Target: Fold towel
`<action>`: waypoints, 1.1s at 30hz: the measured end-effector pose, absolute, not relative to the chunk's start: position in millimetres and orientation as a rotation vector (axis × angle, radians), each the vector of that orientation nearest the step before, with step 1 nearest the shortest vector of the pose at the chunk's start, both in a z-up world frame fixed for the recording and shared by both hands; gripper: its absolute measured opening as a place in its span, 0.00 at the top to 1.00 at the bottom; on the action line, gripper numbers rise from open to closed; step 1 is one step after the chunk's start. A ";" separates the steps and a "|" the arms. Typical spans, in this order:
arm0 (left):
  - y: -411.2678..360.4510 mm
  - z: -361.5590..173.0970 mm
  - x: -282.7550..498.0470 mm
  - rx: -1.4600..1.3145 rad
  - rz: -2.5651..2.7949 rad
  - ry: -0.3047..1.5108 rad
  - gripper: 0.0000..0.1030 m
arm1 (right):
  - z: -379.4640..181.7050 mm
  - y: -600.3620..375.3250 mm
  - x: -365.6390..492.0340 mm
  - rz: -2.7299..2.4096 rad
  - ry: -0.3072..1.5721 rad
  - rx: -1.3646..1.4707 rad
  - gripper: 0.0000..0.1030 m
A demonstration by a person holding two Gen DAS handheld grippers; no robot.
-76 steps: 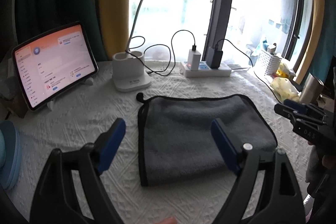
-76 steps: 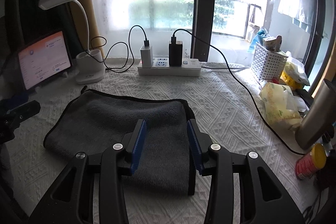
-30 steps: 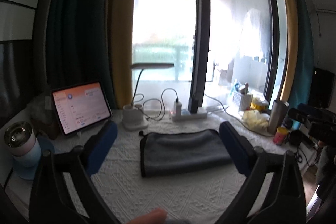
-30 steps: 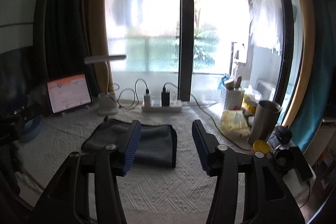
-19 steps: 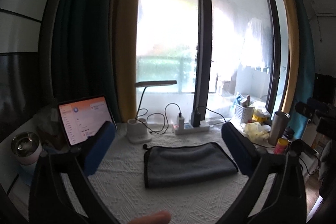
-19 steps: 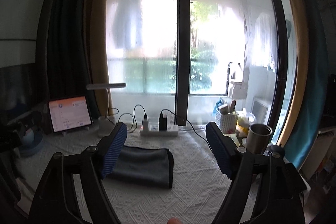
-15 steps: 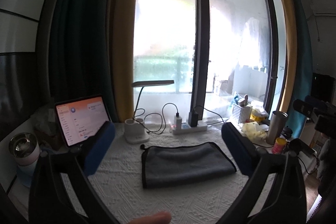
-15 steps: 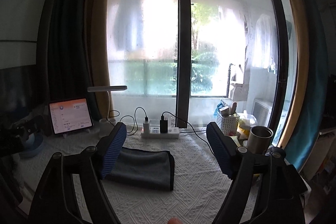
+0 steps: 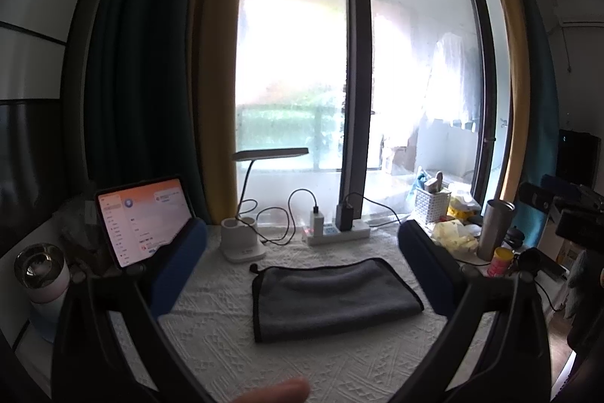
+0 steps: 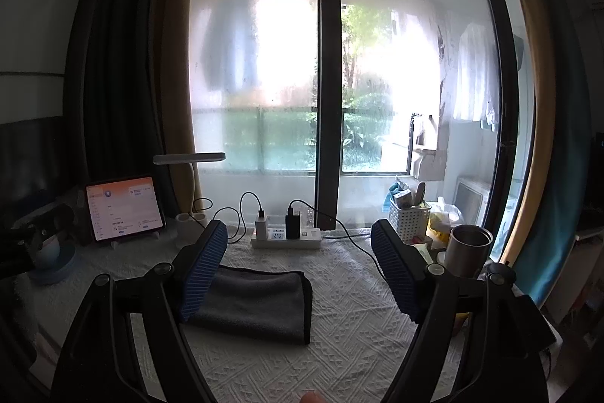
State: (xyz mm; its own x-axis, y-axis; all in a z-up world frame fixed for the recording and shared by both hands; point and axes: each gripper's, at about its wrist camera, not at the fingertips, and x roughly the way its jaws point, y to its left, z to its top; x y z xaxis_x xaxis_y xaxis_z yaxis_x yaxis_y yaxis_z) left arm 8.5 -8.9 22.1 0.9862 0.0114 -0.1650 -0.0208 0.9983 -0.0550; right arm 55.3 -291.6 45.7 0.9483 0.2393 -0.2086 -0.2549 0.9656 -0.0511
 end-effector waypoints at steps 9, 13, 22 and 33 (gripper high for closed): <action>-10.2 21.8 8.8 -0.059 0.020 0.160 0.01 | 43.0 -295.0 56.1 0.251 0.207 -0.074 0.21; -9.8 21.2 9.9 -0.061 0.019 0.167 0.01 | 43.0 -295.3 57.1 0.251 0.207 -0.071 0.21; -9.3 19.4 12.7 -0.065 0.026 0.175 0.01 | 41.3 -296.7 58.6 0.254 0.207 -0.074 0.21; -12.6 18.1 12.1 -0.057 0.022 0.175 0.01 | 38.7 -300.3 61.9 0.250 0.209 -0.077 0.21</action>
State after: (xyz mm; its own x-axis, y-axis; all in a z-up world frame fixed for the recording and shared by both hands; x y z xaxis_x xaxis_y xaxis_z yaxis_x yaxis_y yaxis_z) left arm 12.1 -12.6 18.1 0.9846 0.0168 -0.1742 -0.0268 0.9981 -0.0552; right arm 61.9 -300.3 38.7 0.9473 0.2375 -0.2149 -0.2535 0.9661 -0.0498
